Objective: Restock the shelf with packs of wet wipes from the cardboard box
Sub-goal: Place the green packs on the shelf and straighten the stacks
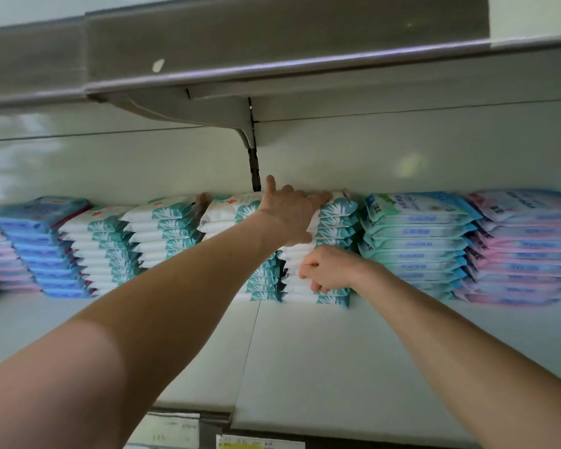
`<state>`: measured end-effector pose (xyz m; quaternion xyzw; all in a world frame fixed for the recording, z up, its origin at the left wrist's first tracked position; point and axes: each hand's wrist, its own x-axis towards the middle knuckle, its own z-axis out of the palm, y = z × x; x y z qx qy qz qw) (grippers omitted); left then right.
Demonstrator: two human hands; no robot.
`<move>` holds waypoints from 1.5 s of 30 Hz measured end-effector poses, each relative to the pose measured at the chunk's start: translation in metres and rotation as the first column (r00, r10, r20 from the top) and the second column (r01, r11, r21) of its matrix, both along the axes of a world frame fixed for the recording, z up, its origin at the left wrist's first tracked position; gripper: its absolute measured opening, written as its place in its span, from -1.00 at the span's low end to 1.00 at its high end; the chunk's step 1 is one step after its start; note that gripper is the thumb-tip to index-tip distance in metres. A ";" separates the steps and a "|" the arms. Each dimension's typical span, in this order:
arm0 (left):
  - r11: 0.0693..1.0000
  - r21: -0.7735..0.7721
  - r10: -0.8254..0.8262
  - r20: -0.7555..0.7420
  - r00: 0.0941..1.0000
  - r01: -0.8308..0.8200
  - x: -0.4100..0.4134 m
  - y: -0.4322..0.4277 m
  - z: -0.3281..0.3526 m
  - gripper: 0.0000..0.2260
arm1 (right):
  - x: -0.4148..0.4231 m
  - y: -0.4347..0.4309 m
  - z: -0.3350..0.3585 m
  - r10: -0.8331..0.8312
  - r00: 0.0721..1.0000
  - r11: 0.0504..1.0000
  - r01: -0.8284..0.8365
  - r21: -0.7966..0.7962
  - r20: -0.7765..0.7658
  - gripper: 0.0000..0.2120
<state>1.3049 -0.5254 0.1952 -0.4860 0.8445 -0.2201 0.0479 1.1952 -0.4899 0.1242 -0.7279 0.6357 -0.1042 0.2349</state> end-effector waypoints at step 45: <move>0.967 -0.005 -0.254 -0.048 0.966 0.254 -0.084 0.037 0.030 -0.43 | -0.141 0.075 0.047 -0.392 0.917 0.900 0.366 -0.237 -0.072 -0.82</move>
